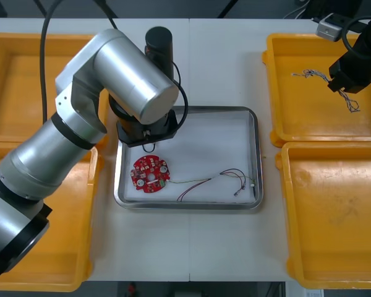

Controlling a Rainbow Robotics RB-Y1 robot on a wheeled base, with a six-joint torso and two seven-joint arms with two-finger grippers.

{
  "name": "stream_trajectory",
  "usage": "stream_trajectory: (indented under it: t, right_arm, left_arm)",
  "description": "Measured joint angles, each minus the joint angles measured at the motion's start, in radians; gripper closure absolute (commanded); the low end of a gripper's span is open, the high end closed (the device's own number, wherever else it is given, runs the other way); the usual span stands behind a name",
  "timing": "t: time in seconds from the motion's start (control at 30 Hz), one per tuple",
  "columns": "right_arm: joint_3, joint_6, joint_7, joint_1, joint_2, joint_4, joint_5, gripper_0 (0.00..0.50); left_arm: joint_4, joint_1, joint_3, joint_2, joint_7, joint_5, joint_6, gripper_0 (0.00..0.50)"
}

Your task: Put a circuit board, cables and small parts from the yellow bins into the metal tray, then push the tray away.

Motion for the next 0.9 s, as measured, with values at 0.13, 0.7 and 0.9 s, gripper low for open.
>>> stream_trajectory:
  t: [0.13,0.7,0.9]
  right_arm:
    - [0.0,0.0,0.0,0.0,0.0,-0.023,-0.029,0.5]
    - [0.068,-0.025,0.0,0.001,-0.002,-0.234,-0.145,0.5]
    - [0.152,-0.096,0.0,0.001,-0.002,-0.301,-0.184,0.5]
  left_arm:
    - [-0.002,-0.061,0.071,0.048,0.0,0.113,0.045,0.0]
    - [0.01,-0.219,0.205,0.331,-0.001,0.316,0.079,0.0]
    - [0.119,-0.227,0.217,0.399,-0.056,0.362,0.056,0.0]
